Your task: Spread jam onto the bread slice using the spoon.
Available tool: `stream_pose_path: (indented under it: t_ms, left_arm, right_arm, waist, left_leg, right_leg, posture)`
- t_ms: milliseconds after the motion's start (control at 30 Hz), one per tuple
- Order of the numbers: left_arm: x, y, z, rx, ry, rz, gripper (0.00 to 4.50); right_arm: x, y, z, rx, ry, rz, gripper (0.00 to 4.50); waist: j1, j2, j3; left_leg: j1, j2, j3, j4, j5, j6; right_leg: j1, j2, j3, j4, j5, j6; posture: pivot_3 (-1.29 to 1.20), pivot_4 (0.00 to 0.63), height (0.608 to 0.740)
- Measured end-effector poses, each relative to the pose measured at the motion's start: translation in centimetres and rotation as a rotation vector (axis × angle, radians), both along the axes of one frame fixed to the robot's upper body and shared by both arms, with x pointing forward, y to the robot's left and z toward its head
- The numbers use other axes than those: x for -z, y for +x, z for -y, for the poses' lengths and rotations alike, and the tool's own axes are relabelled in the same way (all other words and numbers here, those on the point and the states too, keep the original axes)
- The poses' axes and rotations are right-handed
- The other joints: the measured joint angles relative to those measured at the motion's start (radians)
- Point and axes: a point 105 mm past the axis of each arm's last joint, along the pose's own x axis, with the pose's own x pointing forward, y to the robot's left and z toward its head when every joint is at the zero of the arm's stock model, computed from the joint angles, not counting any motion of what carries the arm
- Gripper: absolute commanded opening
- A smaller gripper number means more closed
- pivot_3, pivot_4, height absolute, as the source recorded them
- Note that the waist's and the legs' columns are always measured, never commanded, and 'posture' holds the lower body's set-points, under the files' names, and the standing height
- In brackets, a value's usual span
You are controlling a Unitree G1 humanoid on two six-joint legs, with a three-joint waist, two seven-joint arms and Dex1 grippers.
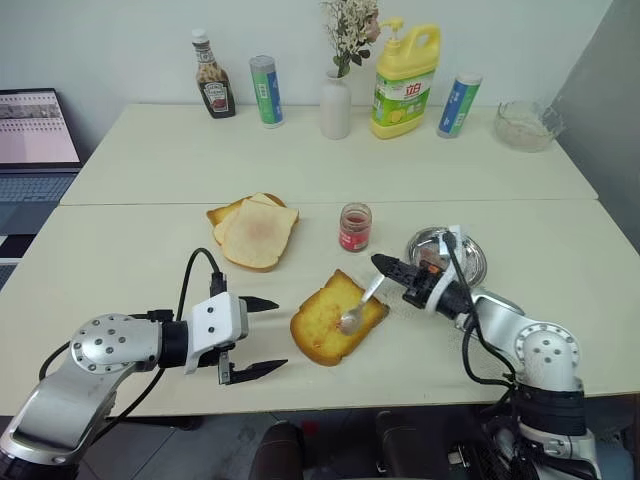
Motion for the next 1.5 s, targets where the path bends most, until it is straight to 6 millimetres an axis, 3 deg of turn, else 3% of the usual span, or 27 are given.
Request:
stream_pose_path:
  t_ms: [267, 533, 633, 800, 967, 1267, 1500]
  left_arm:
    - [0.1, 0.0, -0.1, 0.003, 0.008, 0.009, 4.50]
    - [0.1, 0.1, 0.0, 0.001, 0.003, 0.017, 4.50]
    - [0.0, 0.1, 0.1, 0.002, 0.000, 0.020, 4.50]
    - [0.0, 0.2, 0.1, 0.003, -0.001, 0.022, 4.50]
    - [0.0, 0.2, 0.2, 0.005, -0.004, 0.022, 4.50]
    - [-0.1, 0.3, 0.2, 0.004, -0.004, 0.026, 4.50]
    - [0.0, 0.3, 0.4, 0.010, -0.004, 0.023, 4.50]
  right_arm:
    - [0.1, 1.1, -1.0, 0.031, -0.003, 0.024, 0.03]
    - [-0.2, 3.3, 1.4, 0.148, -0.025, 0.065, 0.03]
    - [-0.4, 3.0, 2.0, 0.131, 0.002, 0.047, 0.03]
    - [-0.7, 0.0, 0.7, -0.045, 0.117, -0.022, 0.03]
    - [1.1, -0.7, 0.0, -0.059, 0.052, -0.067, 0.03]
    - [1.3, 1.0, -0.5, 0.021, -0.005, -0.011, 0.03]
    - [0.5, 3.2, 1.5, 0.168, 0.057, -0.032, 0.03]
  waist:
    - [0.000, 0.000, 0.000]
    - [0.002, 0.000, 0.000]
    - [0.002, 0.000, 0.000]
    - [0.001, 0.000, 0.000]
    - [0.000, 0.000, 0.000]
    - [0.000, 0.000, 0.000]
    - [0.000, 0.000, 0.000]
  left_leg:
    - [0.000, 0.000, 0.000, 0.000, 0.000, 0.000]
    - [0.000, 0.000, 0.000, 0.000, 0.000, 0.000]
    - [0.000, 0.000, 0.000, 0.000, 0.000, 0.000]
    - [0.000, 0.000, 0.000, 0.000, 0.000, 0.000]
    - [0.000, 0.000, 0.000, 0.000, 0.000, 0.000]
    - [0.000, 0.000, 0.000, 0.000, 0.000, 0.000]
    - [0.000, 0.000, 0.000, 0.000, 0.000, 0.000]
  right_leg:
    - [0.000, 0.000, 0.000, 0.000, 0.000, -0.001]
    - [0.000, 0.000, 0.000, 0.000, 0.000, -0.001]
    - [0.000, 0.000, 0.000, 0.000, 0.001, -0.001]
    - [0.000, 0.000, 0.000, 0.000, 0.000, -0.001]
    - [0.000, 0.000, 0.000, 0.000, 0.000, 0.000]
    - [0.000, 0.000, 0.000, 0.000, 0.000, 0.000]
    - [0.000, 0.000, 0.000, 0.000, 0.001, -0.001]
  posture:
    - [0.00, 0.150, 0.740]
    - [0.00, 0.150, 0.740]
    - [0.00, 0.150, 0.740]
    - [0.00, 0.150, 0.740]
    - [0.00, 0.150, 0.740]
    - [0.00, 0.150, 0.740]
    - [0.00, 0.150, 0.740]
